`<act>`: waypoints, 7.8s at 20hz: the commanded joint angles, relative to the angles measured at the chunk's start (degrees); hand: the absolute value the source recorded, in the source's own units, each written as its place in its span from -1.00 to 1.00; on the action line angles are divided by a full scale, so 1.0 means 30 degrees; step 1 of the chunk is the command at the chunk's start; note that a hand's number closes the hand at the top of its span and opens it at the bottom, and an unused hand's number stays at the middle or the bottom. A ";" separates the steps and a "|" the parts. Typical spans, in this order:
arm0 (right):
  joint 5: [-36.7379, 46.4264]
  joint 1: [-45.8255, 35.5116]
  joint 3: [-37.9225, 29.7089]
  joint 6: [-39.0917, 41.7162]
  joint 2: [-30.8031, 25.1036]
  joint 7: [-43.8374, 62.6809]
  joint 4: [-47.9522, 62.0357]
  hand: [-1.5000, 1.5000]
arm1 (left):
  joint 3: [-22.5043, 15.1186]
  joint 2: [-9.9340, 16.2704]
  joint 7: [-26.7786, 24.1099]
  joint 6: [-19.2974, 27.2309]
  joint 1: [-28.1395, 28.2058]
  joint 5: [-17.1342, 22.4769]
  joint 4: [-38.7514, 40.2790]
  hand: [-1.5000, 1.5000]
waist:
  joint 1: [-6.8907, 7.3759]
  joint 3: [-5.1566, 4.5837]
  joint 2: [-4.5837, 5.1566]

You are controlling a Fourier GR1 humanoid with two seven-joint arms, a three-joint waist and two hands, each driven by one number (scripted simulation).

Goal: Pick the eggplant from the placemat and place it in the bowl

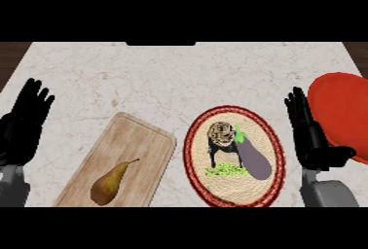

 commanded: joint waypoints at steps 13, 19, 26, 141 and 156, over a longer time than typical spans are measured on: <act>0.1200 -0.3391 0.3955 0.8421 -0.6202 0.9563 -0.2561 -1.00 | -0.5694 -0.3711 -0.0091 -0.2452 -0.0739 -0.0974 -0.0071 0.00 | -0.0339 -0.0128 -0.0514; 0.3701 -0.7020 0.6210 1.1612 -0.8904 1.3068 -0.3460 -1.00 | -0.6017 -0.3826 -0.0119 -0.2741 -0.0954 -0.1191 -0.0366 0.00 | 0.0223 -0.0159 -0.0502; 0.2737 -1.2011 0.7712 1.5519 -0.7704 2.0455 -0.2094 -1.00 | -0.6259 -0.4448 -0.0035 -0.2555 -0.1442 -0.1633 0.0286 0.00 | 0.0423 -0.0159 -0.0405; 0.4624 1.1183 -1.1823 0.5229 -1.4533 0.2686 -1.4868 1.00 | -0.3005 -0.6697 -0.0574 -0.5588 0.0333 -0.4512 0.0708 0.00 | -0.0164 -0.0119 -0.0431; 1.0354 -0.1514 -0.3534 0.3607 -1.3548 0.0715 -0.1561 1.00 | -0.3660 -0.7441 0.0478 -0.5715 -0.0192 -0.4785 0.0021 0.00 | 0.0600 -0.0096 -0.0300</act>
